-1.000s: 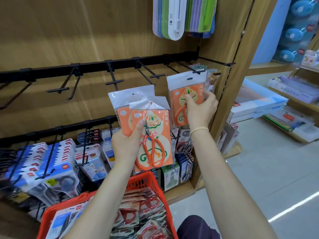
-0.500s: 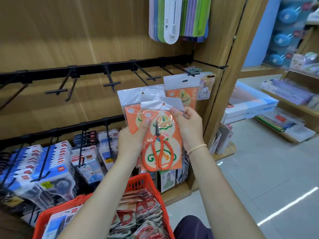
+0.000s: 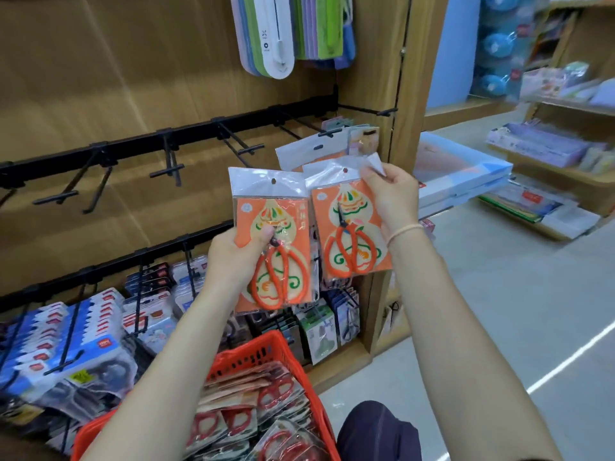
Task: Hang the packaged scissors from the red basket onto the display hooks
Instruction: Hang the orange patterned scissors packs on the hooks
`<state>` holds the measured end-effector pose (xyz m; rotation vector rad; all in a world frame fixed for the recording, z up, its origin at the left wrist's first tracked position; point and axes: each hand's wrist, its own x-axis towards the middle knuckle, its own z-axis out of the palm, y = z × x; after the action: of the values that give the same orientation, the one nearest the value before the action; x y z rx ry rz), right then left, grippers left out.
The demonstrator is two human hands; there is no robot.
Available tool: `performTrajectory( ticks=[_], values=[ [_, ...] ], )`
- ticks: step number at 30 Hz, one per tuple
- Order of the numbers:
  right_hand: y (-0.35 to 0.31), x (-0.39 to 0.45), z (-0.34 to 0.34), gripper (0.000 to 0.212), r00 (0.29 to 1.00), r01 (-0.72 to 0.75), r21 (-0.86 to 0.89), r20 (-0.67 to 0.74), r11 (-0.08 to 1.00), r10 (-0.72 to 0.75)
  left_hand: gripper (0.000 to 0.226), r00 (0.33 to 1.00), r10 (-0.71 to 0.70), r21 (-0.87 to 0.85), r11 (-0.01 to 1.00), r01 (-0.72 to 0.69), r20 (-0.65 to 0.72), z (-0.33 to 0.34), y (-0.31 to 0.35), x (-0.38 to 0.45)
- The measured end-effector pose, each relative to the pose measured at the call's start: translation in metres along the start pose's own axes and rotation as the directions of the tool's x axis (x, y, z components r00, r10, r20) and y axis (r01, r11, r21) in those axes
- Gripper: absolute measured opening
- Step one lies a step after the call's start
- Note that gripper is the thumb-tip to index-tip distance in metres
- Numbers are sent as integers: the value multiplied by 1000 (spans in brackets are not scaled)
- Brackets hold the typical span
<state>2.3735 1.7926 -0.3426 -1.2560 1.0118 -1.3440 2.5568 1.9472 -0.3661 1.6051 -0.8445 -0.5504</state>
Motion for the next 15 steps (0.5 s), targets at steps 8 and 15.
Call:
performTrajectory(
  ticks=[8, 15],
  values=[
    [-13, 14, 28, 30, 998, 49, -8, 48, 999, -48, 10, 997, -63, -87, 994, 66, 40, -6, 8, -5],
    [-18, 17, 44, 14, 999, -51, 71, -3, 996, 51, 15, 996, -84, -133, 987, 88, 32, -1, 6, -3]
  ],
)
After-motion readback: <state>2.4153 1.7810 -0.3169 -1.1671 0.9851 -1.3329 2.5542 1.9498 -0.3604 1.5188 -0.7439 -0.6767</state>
